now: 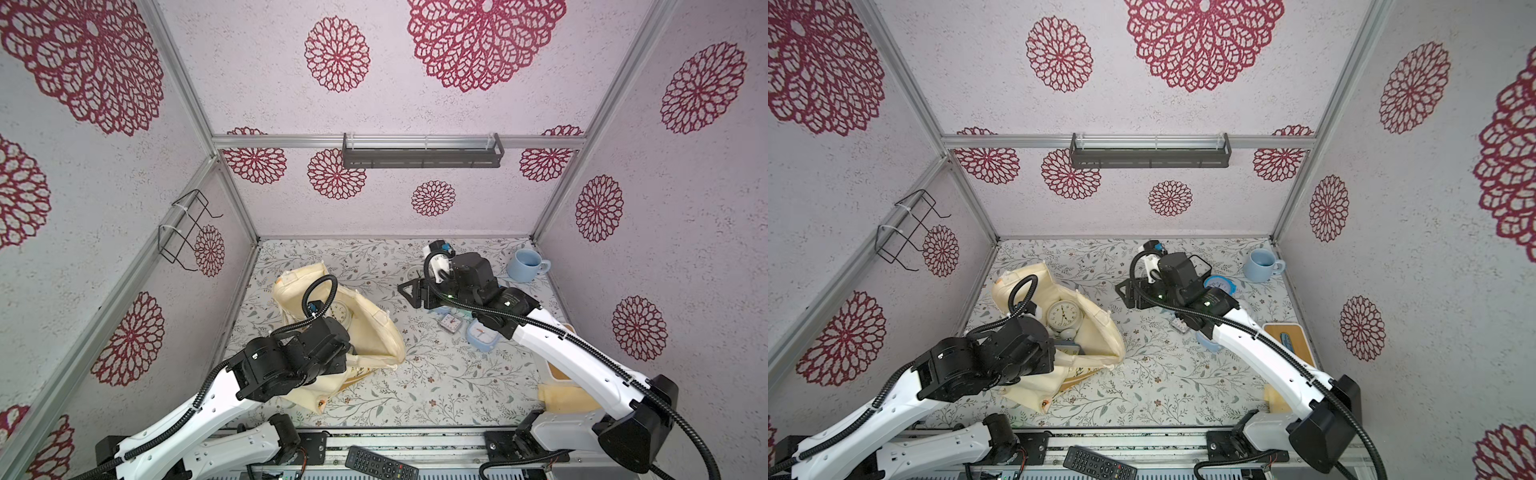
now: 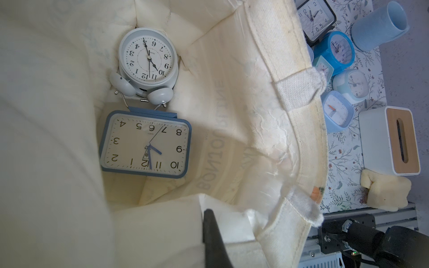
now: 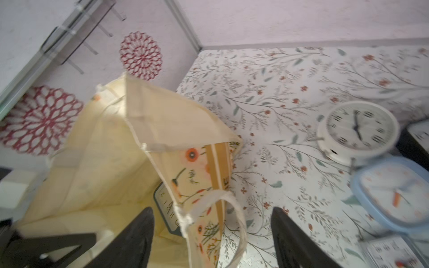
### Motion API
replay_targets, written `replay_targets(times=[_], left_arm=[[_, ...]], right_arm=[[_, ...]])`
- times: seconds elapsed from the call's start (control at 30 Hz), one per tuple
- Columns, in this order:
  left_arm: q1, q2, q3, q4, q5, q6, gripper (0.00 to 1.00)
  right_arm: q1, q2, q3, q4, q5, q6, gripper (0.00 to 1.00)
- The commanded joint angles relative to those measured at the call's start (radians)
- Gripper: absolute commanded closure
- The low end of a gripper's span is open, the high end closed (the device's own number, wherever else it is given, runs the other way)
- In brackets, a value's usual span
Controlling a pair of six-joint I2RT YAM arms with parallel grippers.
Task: Take the alarm clock out of the canvas bag
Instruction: Place the alarm at the center of the board, then adjust the canvas bag at the center of the board.
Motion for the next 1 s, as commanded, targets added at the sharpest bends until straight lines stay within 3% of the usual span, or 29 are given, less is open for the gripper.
replay_targets(times=[0.0,0.17,0.27,0.33,0.47,0.53,0.6,0.83,0.97], left_arm=[[-0.023,0.005,0.011,0.059,-0.004,0.035,1.0],[-0.038,0.017,0.024,0.027,-0.011,0.032,1.0],[-0.041,0.02,0.031,0.003,-0.016,0.02,1.0],[-0.042,0.022,0.036,-0.012,-0.022,0.012,1.0],[-0.044,0.02,0.037,-0.038,-0.04,-0.005,1.0],[-0.045,0.021,0.036,-0.055,-0.061,-0.012,1.0],[-0.044,0.024,0.038,-0.071,-0.083,-0.015,1.0],[-0.039,0.053,0.08,-0.256,-0.265,-0.151,1.0],[-0.037,0.06,0.104,-0.34,-0.326,-0.224,1.0]], right_arm=[[0.045,0.083,0.039,-0.028,-0.042,-0.192,0.16],[0.068,0.227,0.135,-0.015,-0.072,-0.236,0.18],[0.07,0.281,0.157,0.002,-0.074,-0.231,0.27],[0.07,0.285,0.135,0.03,-0.049,-0.205,0.37],[0.07,0.231,0.051,0.087,0.07,-0.141,0.73],[0.067,0.175,-0.005,0.105,0.181,-0.085,0.91],[0.067,0.113,-0.062,0.11,0.303,-0.02,1.0],[0.081,-0.172,-0.437,0.219,0.604,0.352,1.0],[0.126,-0.274,-0.575,0.266,0.67,0.471,1.0]])
